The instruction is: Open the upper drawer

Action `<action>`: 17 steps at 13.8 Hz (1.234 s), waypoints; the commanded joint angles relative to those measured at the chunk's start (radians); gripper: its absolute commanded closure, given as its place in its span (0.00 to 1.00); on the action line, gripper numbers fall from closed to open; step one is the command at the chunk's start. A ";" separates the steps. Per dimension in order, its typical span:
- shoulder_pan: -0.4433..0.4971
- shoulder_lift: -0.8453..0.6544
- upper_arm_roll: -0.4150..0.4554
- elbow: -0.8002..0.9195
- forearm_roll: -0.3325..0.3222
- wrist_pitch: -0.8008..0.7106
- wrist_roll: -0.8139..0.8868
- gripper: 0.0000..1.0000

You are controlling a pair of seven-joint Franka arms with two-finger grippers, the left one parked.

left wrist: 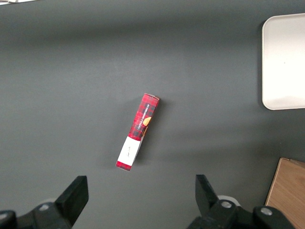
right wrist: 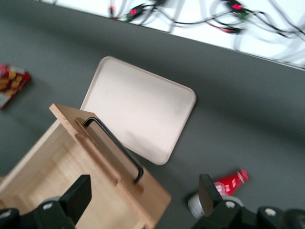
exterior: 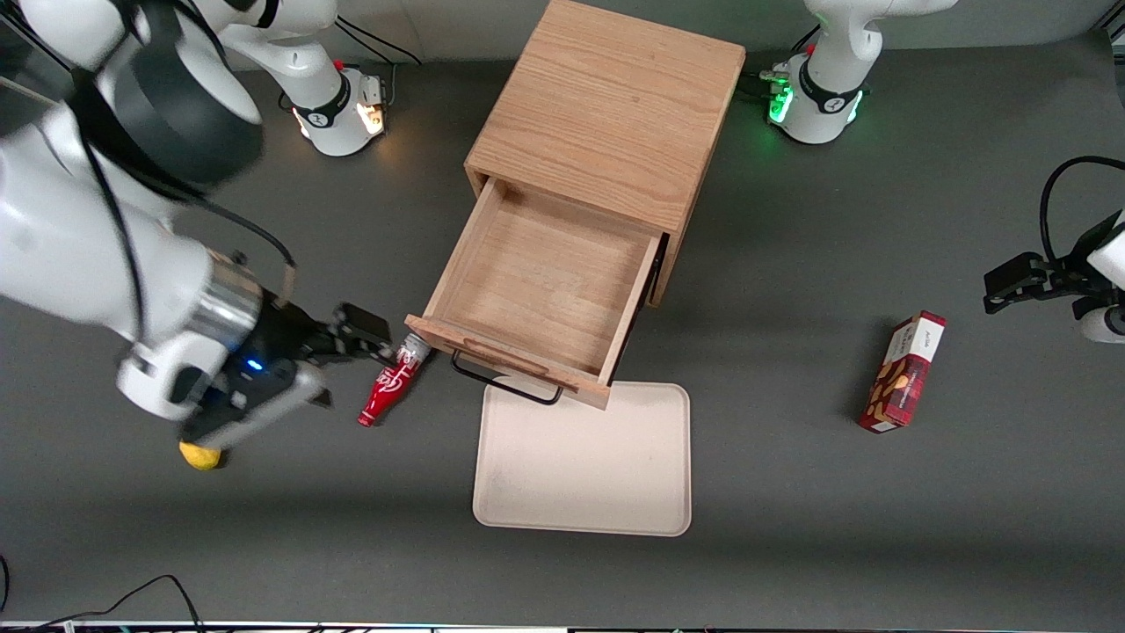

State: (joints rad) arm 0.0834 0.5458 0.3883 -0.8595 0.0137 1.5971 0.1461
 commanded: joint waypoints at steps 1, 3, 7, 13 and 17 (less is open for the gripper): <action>0.001 -0.169 -0.112 -0.070 -0.047 -0.127 0.127 0.00; -0.002 -0.236 -0.167 -0.078 -0.037 -0.306 0.127 0.00; -0.013 -0.390 -0.258 -0.245 -0.041 -0.559 0.151 0.00; -0.025 -0.885 -0.336 -1.058 0.006 -0.066 0.187 0.00; -0.025 -0.847 -0.390 -1.008 0.005 -0.071 0.184 0.00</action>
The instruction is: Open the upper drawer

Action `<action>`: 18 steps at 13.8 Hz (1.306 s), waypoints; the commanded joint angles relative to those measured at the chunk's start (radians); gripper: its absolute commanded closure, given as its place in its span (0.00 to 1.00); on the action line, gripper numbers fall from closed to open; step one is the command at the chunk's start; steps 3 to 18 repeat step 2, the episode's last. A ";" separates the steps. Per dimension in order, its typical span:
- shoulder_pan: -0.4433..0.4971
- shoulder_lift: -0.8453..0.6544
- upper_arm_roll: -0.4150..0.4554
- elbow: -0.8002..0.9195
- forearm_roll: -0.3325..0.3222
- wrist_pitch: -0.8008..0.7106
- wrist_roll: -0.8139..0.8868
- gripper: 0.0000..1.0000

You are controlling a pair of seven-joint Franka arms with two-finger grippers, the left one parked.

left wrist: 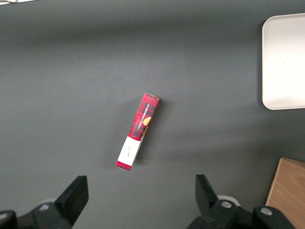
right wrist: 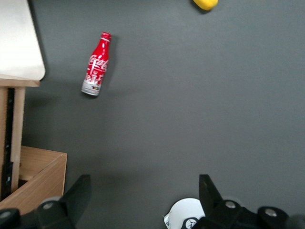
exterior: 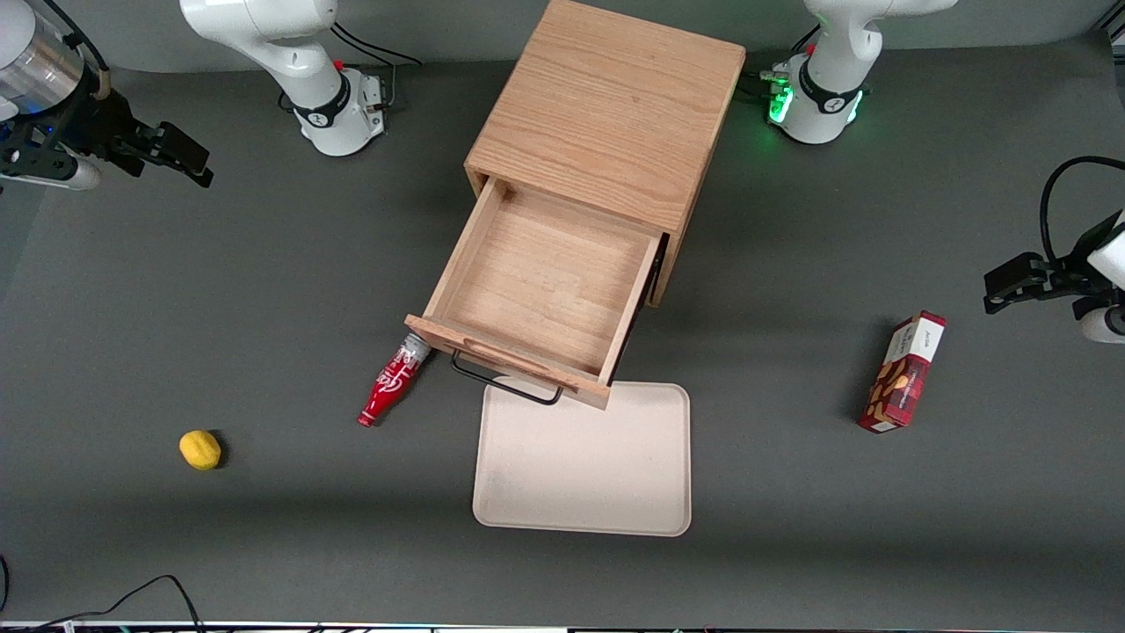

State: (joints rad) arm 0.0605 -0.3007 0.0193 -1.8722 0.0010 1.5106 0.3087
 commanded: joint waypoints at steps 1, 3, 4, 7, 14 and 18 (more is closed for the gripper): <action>-0.001 0.012 -0.021 0.030 0.016 0.008 0.021 0.00; 0.001 0.014 -0.021 0.036 0.016 -0.004 0.021 0.00; 0.001 0.014 -0.021 0.036 0.016 -0.004 0.021 0.00; 0.001 0.014 -0.021 0.036 0.016 -0.004 0.021 0.00; 0.001 0.014 -0.021 0.036 0.016 -0.004 0.021 0.00; 0.001 0.014 -0.021 0.036 0.016 -0.004 0.021 0.00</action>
